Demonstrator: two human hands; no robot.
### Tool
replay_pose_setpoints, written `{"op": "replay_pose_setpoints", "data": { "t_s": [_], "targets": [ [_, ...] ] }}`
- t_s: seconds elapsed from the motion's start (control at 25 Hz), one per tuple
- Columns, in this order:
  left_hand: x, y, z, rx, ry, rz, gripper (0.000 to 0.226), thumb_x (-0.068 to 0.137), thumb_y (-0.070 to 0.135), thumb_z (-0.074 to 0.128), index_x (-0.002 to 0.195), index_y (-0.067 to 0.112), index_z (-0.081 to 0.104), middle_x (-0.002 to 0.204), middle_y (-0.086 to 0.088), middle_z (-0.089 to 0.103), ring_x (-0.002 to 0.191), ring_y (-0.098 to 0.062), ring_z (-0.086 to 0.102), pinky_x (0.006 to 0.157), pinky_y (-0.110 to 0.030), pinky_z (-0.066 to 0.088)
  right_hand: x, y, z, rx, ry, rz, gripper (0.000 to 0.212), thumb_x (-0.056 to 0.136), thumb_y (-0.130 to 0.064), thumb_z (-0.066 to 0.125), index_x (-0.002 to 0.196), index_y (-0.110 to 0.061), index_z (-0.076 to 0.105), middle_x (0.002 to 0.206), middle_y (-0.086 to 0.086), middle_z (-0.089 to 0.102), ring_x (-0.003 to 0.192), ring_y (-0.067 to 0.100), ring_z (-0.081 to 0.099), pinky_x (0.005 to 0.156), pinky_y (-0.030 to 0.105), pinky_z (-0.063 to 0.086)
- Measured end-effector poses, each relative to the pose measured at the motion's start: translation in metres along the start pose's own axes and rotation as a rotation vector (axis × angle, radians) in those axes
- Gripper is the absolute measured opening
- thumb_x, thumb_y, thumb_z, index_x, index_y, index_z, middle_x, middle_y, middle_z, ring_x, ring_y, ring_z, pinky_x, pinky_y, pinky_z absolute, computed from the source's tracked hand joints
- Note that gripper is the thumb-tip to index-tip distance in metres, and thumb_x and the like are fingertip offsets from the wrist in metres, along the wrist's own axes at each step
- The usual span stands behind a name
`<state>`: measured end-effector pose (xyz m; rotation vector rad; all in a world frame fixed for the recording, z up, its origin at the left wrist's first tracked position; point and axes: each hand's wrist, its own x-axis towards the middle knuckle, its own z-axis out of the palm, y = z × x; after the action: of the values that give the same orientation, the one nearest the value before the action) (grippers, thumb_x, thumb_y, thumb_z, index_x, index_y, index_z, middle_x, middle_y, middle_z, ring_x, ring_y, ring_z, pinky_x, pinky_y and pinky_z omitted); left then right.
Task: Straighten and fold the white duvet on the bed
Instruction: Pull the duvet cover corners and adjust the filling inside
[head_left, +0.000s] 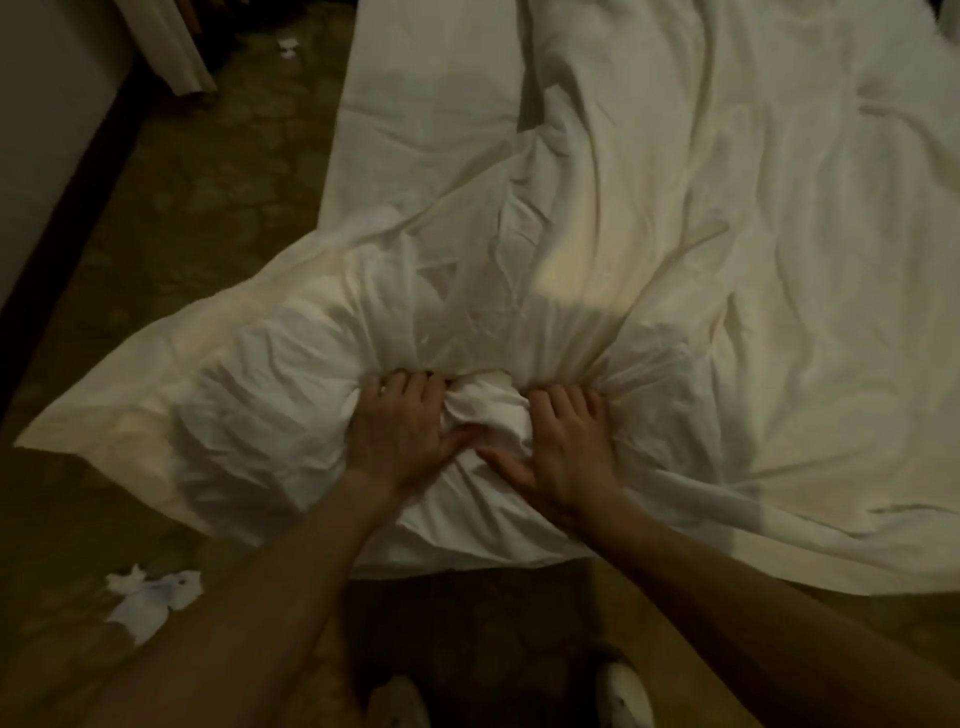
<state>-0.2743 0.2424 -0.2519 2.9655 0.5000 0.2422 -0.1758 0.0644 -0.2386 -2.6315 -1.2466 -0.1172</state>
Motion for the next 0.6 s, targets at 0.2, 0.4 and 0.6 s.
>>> {"op": "replay_pose_setpoints", "data": {
  "t_s": [0.2, 0.4, 0.6],
  "targets": [
    [-0.002, -0.017, -0.042, -0.153, 0.062, 0.169, 0.072, 0.094, 0.071, 0.025, 0.077, 0.016, 0.069, 0.059, -0.007, 0.066, 0.048, -0.03, 0.063, 0.041, -0.029, 0.043, -0.007, 0.002, -0.029, 0.07, 0.049, 0.074, 0.066, 0.09, -0.076, 0.034, 0.068, -0.019, 0.058, 0.064, 0.006, 0.062, 0.061, 0.031, 0.06, 0.069, 0.041, 0.045],
    [0.02, -0.026, -0.068, -0.127, 0.028, 0.227, 0.075, 0.096, 0.072, 0.021, 0.074, 0.016, 0.065, 0.06, -0.005, 0.061, 0.051, -0.027, 0.06, 0.043, -0.031, 0.044, -0.005, -0.014, -0.047, 0.205, 0.016, 0.223, 0.071, 0.087, -0.085, 0.031, 0.085, -0.02, 0.057, 0.081, -0.001, 0.056, 0.075, 0.024, 0.054, 0.075, 0.041, 0.044],
    [0.141, -0.046, -0.087, -0.036, 0.048, 0.258, 0.077, 0.092, 0.075, 0.028, 0.096, 0.007, 0.064, 0.087, -0.011, 0.062, 0.076, -0.03, 0.057, 0.063, -0.037, 0.044, 0.095, -0.016, -0.063, 0.304, 0.182, 0.449, 0.099, 0.084, -0.085, 0.034, 0.139, -0.005, 0.047, 0.139, 0.015, 0.046, 0.128, 0.032, 0.043, 0.111, 0.045, 0.035]
  ]
}}
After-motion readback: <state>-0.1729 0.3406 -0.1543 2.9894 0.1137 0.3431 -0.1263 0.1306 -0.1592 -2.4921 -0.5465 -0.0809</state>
